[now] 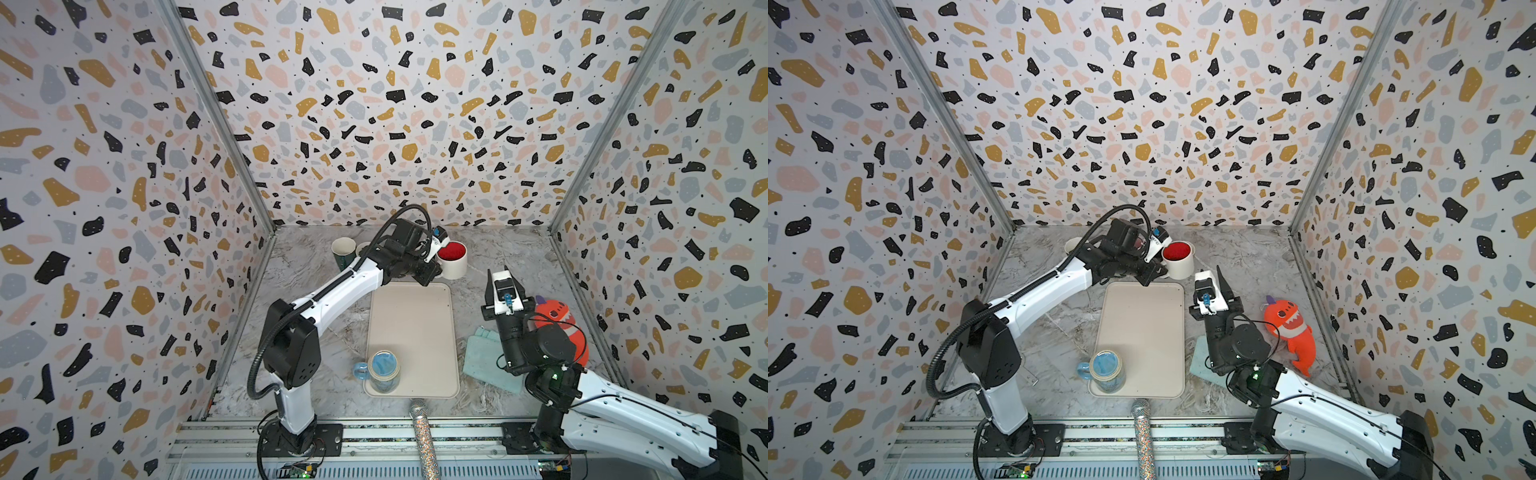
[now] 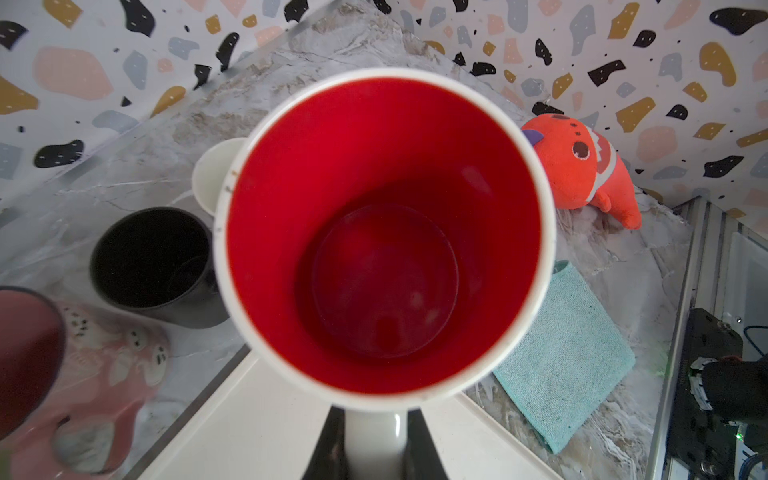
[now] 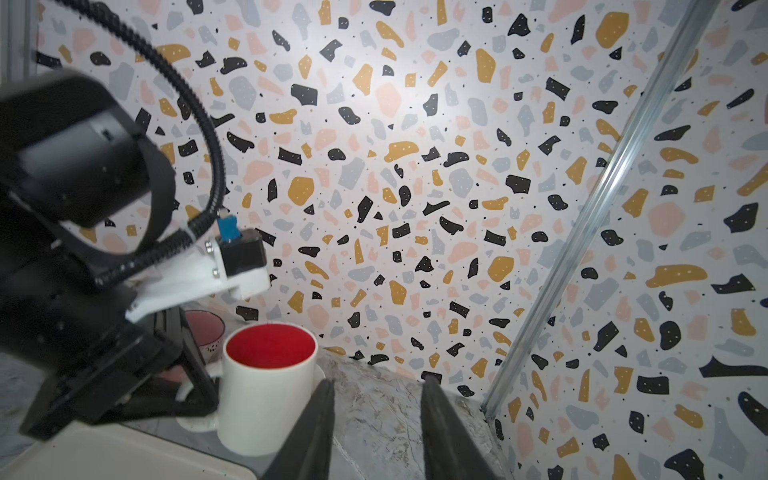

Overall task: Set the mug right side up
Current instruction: 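Lower the white mug upright beside the grey mug with the left gripper and release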

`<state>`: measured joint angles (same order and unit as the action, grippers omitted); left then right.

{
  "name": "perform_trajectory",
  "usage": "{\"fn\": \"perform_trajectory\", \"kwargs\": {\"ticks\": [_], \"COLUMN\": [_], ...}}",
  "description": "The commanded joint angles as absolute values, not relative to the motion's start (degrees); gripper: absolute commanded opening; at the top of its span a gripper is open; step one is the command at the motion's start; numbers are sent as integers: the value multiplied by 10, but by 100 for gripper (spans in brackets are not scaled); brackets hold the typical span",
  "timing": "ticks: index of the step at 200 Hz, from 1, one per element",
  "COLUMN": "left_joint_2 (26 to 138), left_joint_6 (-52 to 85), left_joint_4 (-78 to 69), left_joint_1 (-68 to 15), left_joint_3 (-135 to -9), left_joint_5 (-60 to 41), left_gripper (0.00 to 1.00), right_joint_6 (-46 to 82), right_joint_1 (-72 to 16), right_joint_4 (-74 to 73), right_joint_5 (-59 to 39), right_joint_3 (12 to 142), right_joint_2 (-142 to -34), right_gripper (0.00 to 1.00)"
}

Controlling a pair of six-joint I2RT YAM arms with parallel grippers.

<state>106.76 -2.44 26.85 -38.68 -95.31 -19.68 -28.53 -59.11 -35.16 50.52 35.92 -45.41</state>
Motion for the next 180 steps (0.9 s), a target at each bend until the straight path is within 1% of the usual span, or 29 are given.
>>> {"fn": "perform_trajectory", "kwargs": {"ticks": [1,55,110,180], "left_joint_2": [1102,1177,1247,1311], "left_joint_6": [-12,6,17,10], "left_joint_4": [204,162,136,109], "left_joint_1": [-403,-436,-450,-461], "left_joint_3": [-982,-1024,-1065,-1099], "left_joint_5": [-181,-136,-136,-133], "left_gripper": [0,0,0,0], "right_joint_6": [-230,-215,-196,-177], "right_joint_1": [-587,-580,-566,-553], "right_joint_4": [-322,-304,-289,-265], "right_joint_5": [488,487,483,482], "right_joint_3": [381,381,374,368], "right_joint_2": [-433,-419,-406,-393], "right_gripper": [36,36,35,35]}}
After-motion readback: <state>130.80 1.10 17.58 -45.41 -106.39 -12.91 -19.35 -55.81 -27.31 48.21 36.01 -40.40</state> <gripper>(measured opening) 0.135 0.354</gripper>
